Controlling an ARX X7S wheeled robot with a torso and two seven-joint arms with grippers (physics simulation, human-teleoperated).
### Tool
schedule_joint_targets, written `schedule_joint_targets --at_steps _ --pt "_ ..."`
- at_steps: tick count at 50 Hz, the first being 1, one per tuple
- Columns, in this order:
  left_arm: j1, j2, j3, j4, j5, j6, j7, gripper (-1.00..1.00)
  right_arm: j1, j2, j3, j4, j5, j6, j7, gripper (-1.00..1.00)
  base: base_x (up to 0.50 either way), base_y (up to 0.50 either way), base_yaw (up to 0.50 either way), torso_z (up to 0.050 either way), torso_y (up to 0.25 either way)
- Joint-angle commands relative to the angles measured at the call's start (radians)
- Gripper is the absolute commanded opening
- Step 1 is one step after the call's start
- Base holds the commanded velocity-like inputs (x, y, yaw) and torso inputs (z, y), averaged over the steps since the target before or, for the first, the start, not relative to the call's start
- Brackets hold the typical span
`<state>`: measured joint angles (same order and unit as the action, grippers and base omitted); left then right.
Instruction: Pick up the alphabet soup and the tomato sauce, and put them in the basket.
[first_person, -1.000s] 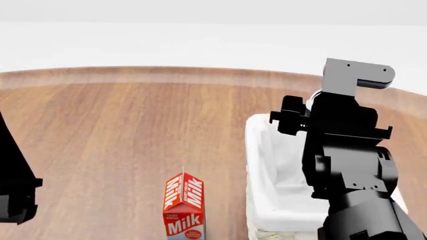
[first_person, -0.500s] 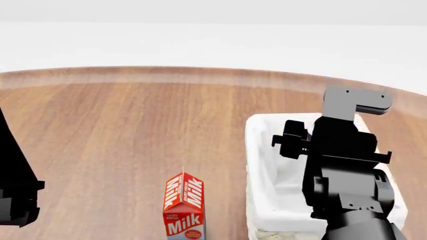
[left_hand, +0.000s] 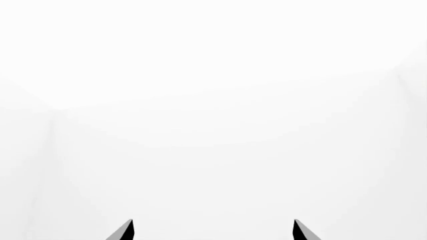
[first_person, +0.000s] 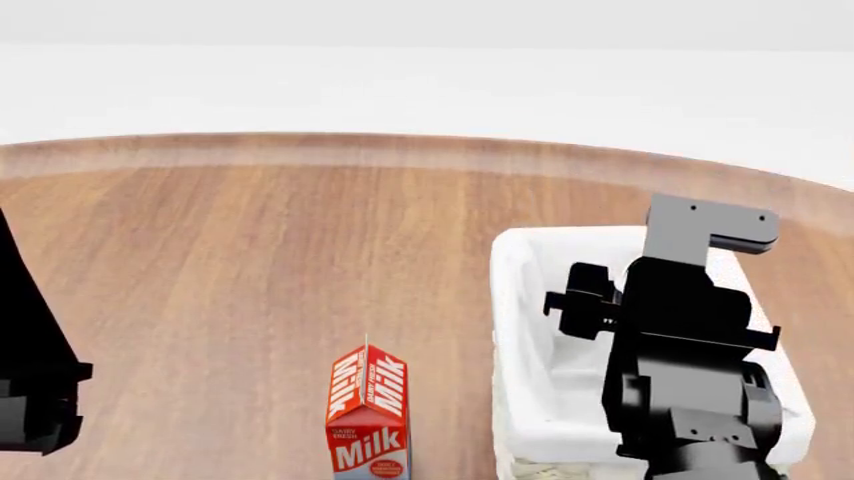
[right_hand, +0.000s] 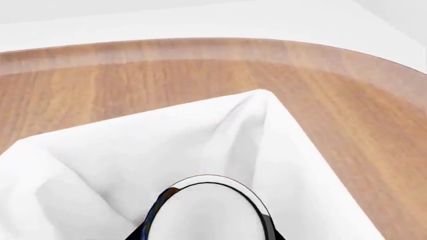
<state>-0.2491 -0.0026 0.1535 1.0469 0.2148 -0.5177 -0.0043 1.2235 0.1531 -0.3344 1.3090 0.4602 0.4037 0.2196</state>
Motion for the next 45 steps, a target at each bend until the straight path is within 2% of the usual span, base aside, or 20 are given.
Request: schedule_joint_targets --at_steps 1,15,16,38,45 --pt "0.004 0.0 0.003 0.0 0.0 0.001 -0.003 1.0 0.003 -0.007 0.067 -0.002 -0.123 0.005 -0.027 -1.0 0.0 0.0 0.0 0.0 0.0" --pt "0.002 0.0 0.001 0.0 0.0 0.001 0.001 1.0 0.003 -0.016 0.13 -0.002 -0.196 0.015 -0.033 -1.0 0.0 0.0 0.0 0.0 0.001" --pt "0.002 0.0 0.0 0.0 -0.002 0.0 0.0 1.0 0.003 -0.015 0.138 -0.002 -0.2 0.017 -0.029 1.0 0.0 0.0 0.0 0.01 0.0" --pt "0.011 0.0 0.003 0.0 -0.002 0.009 -0.003 1.0 0.005 -0.02 0.2 -0.003 -0.286 0.023 -0.056 1.0 0.0 0.0 0.0 0.0 0.0" --pt "0.008 0.0 0.001 0.0 -0.003 0.006 -0.002 1.0 0.028 -0.026 0.166 -0.034 -0.312 0.041 -0.139 1.0 0.0 0.0 0.0 0.0 0.0"
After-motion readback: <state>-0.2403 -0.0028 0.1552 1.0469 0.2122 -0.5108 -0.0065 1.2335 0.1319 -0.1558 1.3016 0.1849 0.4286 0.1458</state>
